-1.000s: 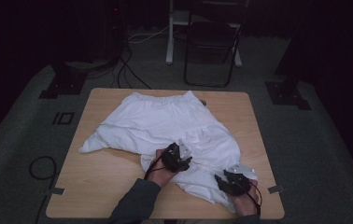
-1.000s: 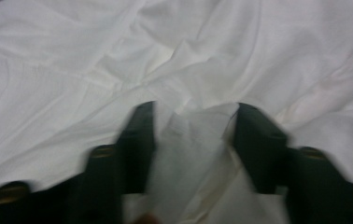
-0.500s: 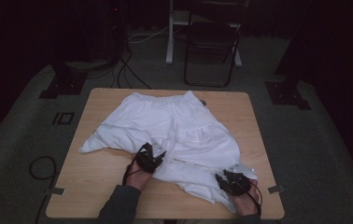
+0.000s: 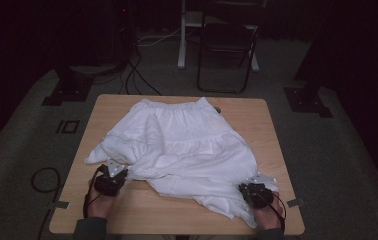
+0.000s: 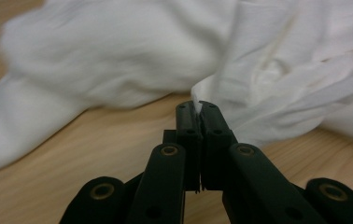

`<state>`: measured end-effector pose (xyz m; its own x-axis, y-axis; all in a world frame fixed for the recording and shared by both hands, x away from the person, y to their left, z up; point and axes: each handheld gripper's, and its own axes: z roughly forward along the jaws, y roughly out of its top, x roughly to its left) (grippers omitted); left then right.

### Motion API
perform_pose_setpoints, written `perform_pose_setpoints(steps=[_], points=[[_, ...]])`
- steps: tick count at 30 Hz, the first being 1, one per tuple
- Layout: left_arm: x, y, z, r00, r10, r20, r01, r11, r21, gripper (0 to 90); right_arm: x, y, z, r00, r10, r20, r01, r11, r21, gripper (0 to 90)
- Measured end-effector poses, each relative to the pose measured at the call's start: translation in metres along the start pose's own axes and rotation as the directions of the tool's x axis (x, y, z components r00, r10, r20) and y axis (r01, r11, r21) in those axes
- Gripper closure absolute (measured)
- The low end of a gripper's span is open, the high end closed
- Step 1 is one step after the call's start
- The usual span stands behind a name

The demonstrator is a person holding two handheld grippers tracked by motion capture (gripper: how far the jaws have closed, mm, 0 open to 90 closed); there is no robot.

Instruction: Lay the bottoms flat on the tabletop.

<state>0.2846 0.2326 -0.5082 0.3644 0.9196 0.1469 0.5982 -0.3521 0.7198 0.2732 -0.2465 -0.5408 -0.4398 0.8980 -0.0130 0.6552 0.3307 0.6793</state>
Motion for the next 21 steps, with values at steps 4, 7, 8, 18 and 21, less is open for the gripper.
perform_pose_setpoints(steps=[4,7,8,18,21], points=[[0.02,-0.017,-0.008,0.9978,-0.045,-0.05,0.046,0.9984,0.033,88.3,-0.008,-0.003,-0.003,0.9996,0.013,0.026,-0.013,1.0,0.008,85.2],[0.034,-0.03,-0.013,0.9923,-0.09,-0.086,0.094,0.9941,0.054,88.3,-0.017,-0.006,-0.007,0.9977,0.027,0.062,-0.028,0.999,0.016,85.5],[0.037,-0.034,-0.014,0.9902,-0.105,-0.092,0.11,0.9921,0.059,88.3,-0.021,-0.008,-0.009,0.9966,0.034,0.075,-0.035,0.999,0.019,85.5],[0.027,-0.022,-0.025,0.9959,-0.086,-0.028,0.085,0.9961,-0.025,66.5,-0.031,-0.014,-0.013,0.992,0.078,0.1,-0.078,0.997,0.004,84.8],[0.017,0.0,-0.027,0.9982,-0.059,0.004,0.059,0.9954,-0.075,62.6,-0.031,-0.015,-0.013,0.9917,0.082,0.1,-0.082,0.997,-0.003,84.5]])
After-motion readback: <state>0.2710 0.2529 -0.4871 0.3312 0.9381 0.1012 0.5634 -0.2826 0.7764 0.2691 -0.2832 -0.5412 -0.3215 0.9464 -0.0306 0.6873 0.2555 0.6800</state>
